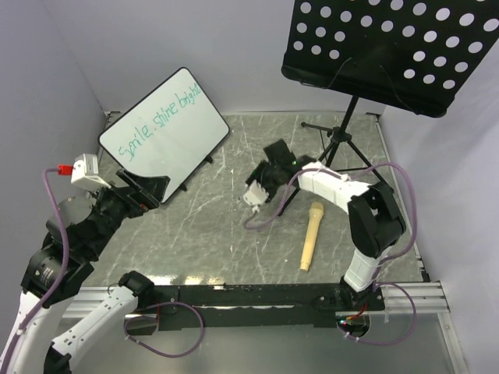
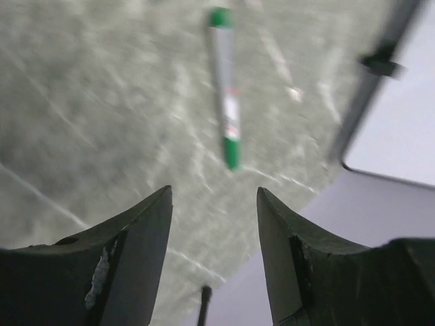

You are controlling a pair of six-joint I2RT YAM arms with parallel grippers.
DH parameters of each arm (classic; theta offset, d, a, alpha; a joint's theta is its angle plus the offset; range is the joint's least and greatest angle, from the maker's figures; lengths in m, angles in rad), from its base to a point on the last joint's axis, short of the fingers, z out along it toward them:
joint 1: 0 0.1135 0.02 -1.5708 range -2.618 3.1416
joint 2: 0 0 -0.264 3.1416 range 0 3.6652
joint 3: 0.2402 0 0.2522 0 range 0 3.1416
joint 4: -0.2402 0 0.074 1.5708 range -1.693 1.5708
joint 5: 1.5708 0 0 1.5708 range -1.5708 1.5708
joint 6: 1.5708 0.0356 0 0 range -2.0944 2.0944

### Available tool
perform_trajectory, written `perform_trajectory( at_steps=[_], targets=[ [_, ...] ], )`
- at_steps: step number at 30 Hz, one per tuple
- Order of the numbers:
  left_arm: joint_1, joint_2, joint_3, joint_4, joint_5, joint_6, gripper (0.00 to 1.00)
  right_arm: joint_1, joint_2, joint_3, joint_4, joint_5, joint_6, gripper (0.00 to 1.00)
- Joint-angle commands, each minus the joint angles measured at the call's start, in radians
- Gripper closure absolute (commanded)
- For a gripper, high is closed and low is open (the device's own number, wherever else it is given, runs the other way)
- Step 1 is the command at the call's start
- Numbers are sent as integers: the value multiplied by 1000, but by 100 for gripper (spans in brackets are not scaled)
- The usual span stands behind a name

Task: Write a sentence on the whiteboard
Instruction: Reset both arms

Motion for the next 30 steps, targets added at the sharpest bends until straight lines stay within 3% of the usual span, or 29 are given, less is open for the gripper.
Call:
perform_trajectory(
  at_steps=[1, 3, 6, 8, 9, 11, 12, 13, 14, 15, 16, 20, 30],
  targets=[
    [2, 66, 61, -11, 45, 32, 3, 12, -101, 255, -244, -118, 324, 39],
    [0, 90, 63, -12, 51, 40, 4, 8, -115, 362, -345, -185, 497, 39],
    [0, 98, 58, -30, -7, 20, 3, 3, -175, 427, -403, -267, 919, 38],
    [0, 94, 63, -26, -8, 23, 4, 0, -224, 457, -421, -293, 1103, 37],
    [0, 86, 74, -18, -11, 21, 3, -8, -247, 455, -418, -301, 1275, 37],
    [0, 81, 97, -26, -27, 21, 3, -48, -355, 382, -363, -333, 1444, 34],
    [2, 83, 130, -46, -40, 25, 3, -64, -406, 336, -317, -333, 1599, 23],
    [0, 84, 147, -61, -67, 26, 4, -83, -520, 282, -186, -259, 1675, 18],
    [0, 93, 164, -72, -73, 26, 3, -88, -581, 185, -133, -196, 1744, 5],
    [0, 95, 196, -81, -73, 29, 3, -88, -638, 141, -83, -128, 1841, 0],
    [2, 101, 209, -93, -69, 34, 4, -88, -722, 110, -43, -18, 1881, 0],
    [2, 104, 239, -103, -64, 44, 3, -89, -828, 105, -70, 153, 2006, 0],
    [2, 97, 276, -130, -27, 48, 3, -89, -973, 81, -62, 201, 1980, 0]
  ],
)
